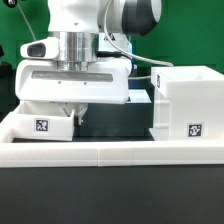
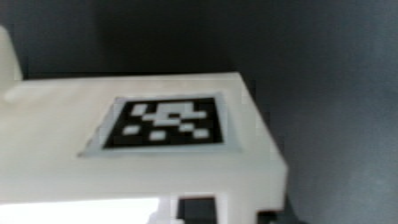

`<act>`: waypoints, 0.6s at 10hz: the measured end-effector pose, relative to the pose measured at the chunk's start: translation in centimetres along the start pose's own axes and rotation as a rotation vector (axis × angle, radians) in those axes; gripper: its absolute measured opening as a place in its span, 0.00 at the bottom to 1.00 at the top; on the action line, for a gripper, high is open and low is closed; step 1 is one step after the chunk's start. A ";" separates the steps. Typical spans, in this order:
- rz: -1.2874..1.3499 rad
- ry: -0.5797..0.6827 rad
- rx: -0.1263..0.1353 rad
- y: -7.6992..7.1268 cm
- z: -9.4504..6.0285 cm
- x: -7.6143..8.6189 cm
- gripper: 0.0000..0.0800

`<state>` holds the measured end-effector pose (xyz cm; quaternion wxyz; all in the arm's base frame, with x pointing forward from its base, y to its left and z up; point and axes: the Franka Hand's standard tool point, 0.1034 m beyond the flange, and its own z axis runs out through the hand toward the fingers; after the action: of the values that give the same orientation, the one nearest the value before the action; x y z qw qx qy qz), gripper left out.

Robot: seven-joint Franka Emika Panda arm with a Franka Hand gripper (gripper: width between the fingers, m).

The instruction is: Assemble drawer

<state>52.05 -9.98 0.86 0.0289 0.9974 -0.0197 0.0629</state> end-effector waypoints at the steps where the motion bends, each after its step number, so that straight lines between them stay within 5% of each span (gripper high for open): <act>1: 0.000 0.000 0.000 0.0 0.0 0.0 0.05; 6: -0.059 0.012 0.014 -0.8 -1.9 0.9 0.05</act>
Offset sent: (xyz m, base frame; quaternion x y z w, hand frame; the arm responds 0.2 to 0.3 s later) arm 0.0040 0.0045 0.0236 -0.0746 0.0053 -0.1135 0.9907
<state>52.76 -9.15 2.80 0.0239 0.9974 0.0104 0.0679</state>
